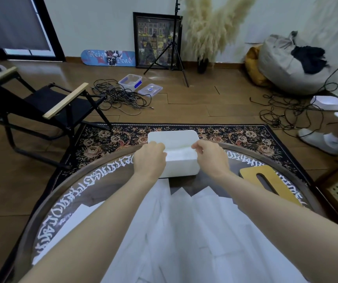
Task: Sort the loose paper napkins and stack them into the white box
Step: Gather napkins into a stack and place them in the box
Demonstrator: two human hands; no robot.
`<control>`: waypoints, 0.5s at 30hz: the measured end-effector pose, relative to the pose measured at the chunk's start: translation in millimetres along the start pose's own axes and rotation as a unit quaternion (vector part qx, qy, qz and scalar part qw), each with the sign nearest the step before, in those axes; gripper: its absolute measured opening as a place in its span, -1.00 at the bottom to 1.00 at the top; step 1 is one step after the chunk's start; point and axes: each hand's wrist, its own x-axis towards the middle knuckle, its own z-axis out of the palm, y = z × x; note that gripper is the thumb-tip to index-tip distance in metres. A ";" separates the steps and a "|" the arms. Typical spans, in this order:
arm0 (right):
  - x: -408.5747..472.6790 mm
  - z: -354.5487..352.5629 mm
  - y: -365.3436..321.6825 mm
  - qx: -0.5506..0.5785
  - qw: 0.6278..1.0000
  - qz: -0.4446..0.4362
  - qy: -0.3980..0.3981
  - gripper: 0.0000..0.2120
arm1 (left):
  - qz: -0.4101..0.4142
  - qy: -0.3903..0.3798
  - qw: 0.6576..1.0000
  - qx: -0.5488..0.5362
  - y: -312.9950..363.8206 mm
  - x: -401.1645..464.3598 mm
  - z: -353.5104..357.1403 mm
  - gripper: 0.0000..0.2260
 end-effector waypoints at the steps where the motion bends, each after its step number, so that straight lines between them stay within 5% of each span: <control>1: -6.3 -2.3 -1.2 -0.006 1.000 -0.010 -0.001 -0.70 | 0.007 0.004 1.000 0.004 -0.4 -5.4 -3.6 -0.77; 15: -120.0 -13.4 -0.1 -0.070 0.991 -0.059 -0.100 -0.68 | 0.029 -0.051 0.998 0.029 -8.1 -121.3 -24.7 -0.79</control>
